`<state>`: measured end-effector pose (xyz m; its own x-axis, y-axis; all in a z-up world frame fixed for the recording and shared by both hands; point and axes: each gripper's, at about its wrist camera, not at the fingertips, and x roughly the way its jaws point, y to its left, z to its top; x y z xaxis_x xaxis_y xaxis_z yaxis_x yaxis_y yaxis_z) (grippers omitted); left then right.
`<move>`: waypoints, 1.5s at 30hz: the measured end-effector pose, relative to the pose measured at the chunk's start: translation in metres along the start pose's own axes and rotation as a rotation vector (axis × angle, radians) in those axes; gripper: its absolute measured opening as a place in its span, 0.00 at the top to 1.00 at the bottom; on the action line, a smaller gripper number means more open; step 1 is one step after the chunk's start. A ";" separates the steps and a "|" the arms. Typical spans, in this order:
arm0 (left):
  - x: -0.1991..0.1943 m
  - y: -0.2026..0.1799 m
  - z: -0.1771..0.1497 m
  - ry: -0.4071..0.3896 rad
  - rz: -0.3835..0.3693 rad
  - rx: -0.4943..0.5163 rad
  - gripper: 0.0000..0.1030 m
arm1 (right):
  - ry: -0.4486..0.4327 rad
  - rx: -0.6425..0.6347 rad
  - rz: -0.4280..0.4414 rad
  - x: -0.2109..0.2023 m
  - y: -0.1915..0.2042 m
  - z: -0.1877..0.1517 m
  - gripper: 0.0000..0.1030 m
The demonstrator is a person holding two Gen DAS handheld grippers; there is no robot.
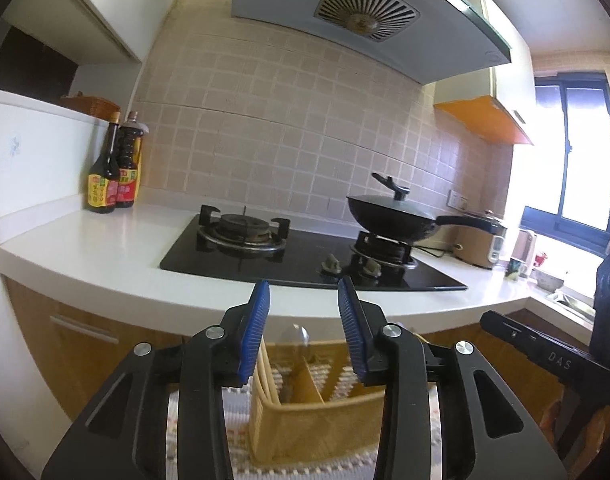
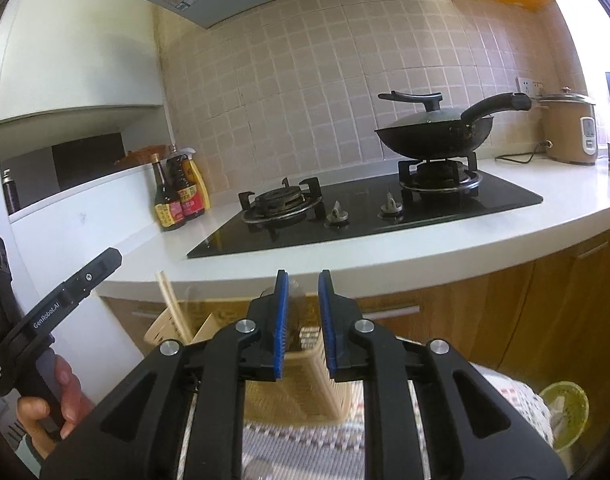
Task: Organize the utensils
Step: 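Move both grippers back down over the remaining utensils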
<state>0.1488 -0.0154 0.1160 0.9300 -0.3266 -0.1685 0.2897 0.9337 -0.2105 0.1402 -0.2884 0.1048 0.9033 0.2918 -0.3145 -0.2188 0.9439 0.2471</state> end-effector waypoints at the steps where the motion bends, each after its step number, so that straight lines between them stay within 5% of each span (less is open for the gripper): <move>1: -0.005 -0.001 0.001 0.009 -0.010 -0.001 0.66 | 0.015 0.000 0.006 -0.005 0.002 -0.001 0.86; 5: -0.023 -0.004 -0.002 0.087 -0.085 -0.016 0.46 | 0.068 0.009 0.023 -0.027 0.008 -0.007 0.86; 8: -0.036 -0.011 -0.014 0.197 -0.138 0.022 0.45 | 0.101 0.021 0.030 -0.040 0.011 -0.014 0.85; 13: -0.047 -0.009 -0.041 0.342 -0.106 0.065 0.45 | 0.163 0.024 -0.002 -0.061 0.013 -0.040 0.57; 28: -0.025 0.017 -0.144 0.807 -0.030 0.046 0.53 | 0.613 0.038 -0.129 -0.046 0.001 -0.136 0.62; 32: -0.021 0.012 -0.158 0.859 -0.030 0.084 0.65 | 0.660 0.061 -0.129 -0.048 -0.006 -0.153 0.65; 45: -0.013 0.005 -0.173 0.902 0.006 0.181 0.67 | 0.692 -0.041 -0.149 -0.039 0.010 -0.166 0.65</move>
<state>0.0987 -0.0317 -0.0490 0.4253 -0.2418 -0.8722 0.3868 0.9198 -0.0664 0.0419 -0.2649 -0.0323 0.4856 0.1770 -0.8561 -0.1372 0.9826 0.1253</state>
